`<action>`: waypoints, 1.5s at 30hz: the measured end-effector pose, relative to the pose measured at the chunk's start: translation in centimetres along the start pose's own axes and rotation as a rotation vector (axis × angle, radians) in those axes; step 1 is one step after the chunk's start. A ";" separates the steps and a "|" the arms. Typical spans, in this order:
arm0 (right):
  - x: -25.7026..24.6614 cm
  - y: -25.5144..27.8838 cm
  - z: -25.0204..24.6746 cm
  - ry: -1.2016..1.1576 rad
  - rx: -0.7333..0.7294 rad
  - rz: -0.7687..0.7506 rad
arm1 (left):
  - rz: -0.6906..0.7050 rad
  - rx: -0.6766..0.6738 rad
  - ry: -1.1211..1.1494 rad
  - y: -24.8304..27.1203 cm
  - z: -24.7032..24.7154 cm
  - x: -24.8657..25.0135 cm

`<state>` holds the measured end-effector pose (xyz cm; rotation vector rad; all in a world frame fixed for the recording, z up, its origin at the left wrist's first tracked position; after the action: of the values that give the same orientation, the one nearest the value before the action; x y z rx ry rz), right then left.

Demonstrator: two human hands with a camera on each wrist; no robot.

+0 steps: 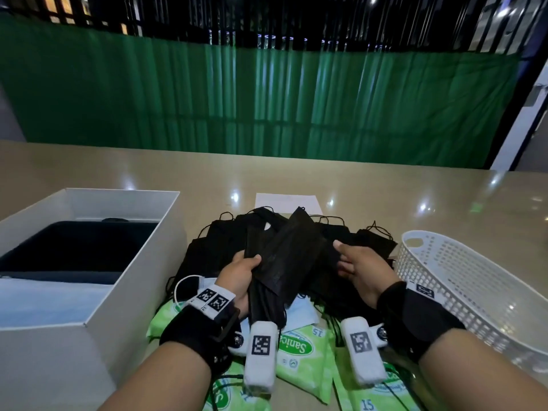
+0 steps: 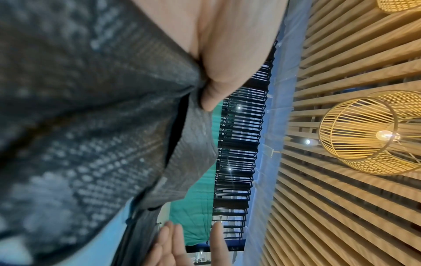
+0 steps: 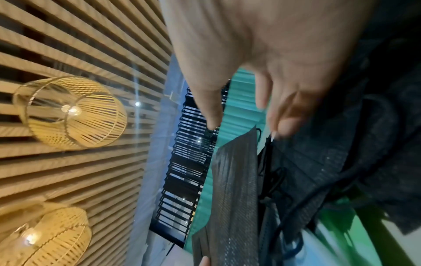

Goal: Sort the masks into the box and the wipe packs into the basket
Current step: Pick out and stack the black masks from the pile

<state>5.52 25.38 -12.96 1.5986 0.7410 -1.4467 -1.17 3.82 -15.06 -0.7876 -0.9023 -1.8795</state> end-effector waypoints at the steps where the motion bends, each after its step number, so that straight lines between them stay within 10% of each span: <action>1: 0.8 0.5 1.5 -0.017 -0.106 0.099 | 0.002 -0.007 0.021 0.1 0.1 0.1; 16: 2.3 1.8 4.3 -0.570 -0.296 0.247 | -0.189 -0.191 -0.085 1.5 2.0 -2.4; 26: 2.3 1.1 3.4 -0.385 -0.200 0.122 | -0.113 -0.070 -0.137 1.4 0.8 0.1; 36: 3.3 1.1 2.3 -0.406 -0.085 0.204 | 0.050 -0.522 -0.067 5.1 12.9 5.0; 45: 2.5 0.7 2.6 -0.430 -0.217 0.162 | 0.096 -0.115 -0.753 -2.2 8.2 0.7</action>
<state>5.23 22.47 -15.23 1.1043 0.4856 -1.4681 -2.10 11.07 -10.68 -1.6353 -1.1762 -1.5591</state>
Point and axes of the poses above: each hand's wrist, its own y-axis away from the middle knuckle, its own z-axis out of the palm, x = y × z, the point moved 10 cm from there along -y, towards the middle knuckle, and after that the axes turned 1 degree about x, right-handed, at the moved point
